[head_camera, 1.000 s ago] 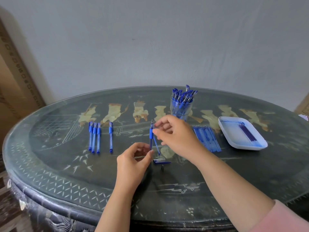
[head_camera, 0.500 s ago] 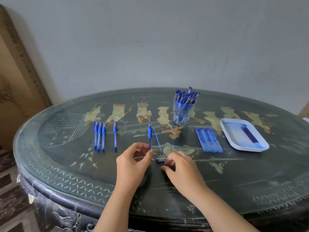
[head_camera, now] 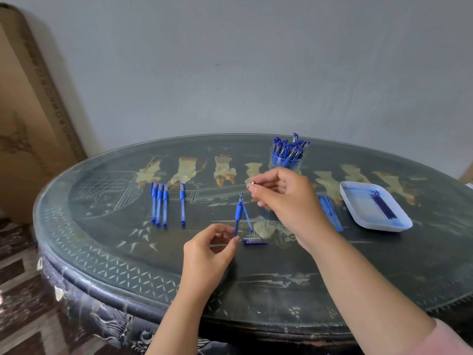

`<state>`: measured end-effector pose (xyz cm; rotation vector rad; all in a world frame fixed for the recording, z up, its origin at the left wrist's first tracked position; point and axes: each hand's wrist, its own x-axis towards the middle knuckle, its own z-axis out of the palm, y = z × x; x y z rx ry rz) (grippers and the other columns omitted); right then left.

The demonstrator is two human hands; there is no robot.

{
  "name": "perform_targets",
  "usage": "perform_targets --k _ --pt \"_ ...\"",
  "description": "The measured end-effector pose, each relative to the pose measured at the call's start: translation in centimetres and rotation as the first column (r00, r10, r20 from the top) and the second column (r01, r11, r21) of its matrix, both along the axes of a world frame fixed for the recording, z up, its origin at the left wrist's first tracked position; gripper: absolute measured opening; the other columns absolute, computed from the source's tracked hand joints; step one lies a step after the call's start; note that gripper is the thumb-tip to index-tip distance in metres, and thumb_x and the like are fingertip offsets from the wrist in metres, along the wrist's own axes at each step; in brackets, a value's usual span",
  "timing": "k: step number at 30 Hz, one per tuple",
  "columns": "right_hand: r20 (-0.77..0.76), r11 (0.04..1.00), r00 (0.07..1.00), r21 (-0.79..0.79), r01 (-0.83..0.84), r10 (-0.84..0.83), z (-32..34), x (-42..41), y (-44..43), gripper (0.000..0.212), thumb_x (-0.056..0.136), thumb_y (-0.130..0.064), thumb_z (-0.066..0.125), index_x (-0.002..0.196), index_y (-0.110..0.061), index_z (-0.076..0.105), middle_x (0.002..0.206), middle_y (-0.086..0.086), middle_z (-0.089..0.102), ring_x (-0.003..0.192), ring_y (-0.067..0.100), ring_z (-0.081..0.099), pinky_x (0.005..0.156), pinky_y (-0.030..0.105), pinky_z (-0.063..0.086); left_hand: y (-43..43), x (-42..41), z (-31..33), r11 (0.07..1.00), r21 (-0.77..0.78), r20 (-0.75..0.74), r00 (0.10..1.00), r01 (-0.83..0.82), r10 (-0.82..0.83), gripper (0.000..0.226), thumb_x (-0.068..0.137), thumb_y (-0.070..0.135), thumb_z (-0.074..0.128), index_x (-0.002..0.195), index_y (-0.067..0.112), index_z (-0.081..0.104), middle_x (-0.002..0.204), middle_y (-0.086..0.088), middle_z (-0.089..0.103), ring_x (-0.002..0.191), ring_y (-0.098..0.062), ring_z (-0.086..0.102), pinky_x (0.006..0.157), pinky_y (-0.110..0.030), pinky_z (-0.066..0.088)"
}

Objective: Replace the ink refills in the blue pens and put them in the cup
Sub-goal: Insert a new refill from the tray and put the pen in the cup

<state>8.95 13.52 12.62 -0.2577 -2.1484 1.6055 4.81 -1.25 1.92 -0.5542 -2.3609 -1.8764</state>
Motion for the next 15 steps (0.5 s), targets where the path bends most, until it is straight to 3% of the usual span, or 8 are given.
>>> perform_targets --k 3,9,15 --pt "0.019 0.994 1.000 0.107 -0.012 0.010 0.0 -0.5 -0.1 0.009 0.086 -0.011 0.072 0.087 -0.019 0.072 0.085 -0.009 0.073 0.078 0.001 0.067 0.075 0.023 0.057 0.0 0.0 0.0 1.000 -0.006 0.001 1.000 0.008 -0.008 0.014 0.079 0.009 0.078 0.083 0.021 0.072 0.078 0.013 0.071 0.073 -0.003 0.068 0.069 -0.010 0.050" --pt "0.072 0.967 0.997 0.252 -0.038 0.021 -0.7 -1.3 -0.2 0.009 0.084 -0.011 0.073 0.086 -0.019 0.070 0.085 -0.008 0.072 0.077 0.000 0.066 0.071 0.011 0.051 0.1 0.1 0.0 1.000 -0.014 -0.005 1.000 0.015 -0.015 0.013 0.079 0.010 0.078 0.084 0.021 0.072 0.079 0.016 0.071 0.074 -0.002 0.068 0.070 -0.011 0.051" --pt "0.140 0.952 0.990 0.306 -0.018 -0.027 -1.3 -1.2 -0.3 0.010 0.083 -0.027 0.075 0.087 -0.022 0.068 0.083 -0.009 0.069 0.076 0.001 0.064 0.072 0.016 0.054 0.0 -0.1 -0.2 1.000 -0.025 -0.010 1.000 0.012 -0.012 0.013 0.079 0.011 0.079 0.084 0.021 0.072 0.079 0.016 0.071 0.075 -0.002 0.068 0.070 -0.010 0.050"
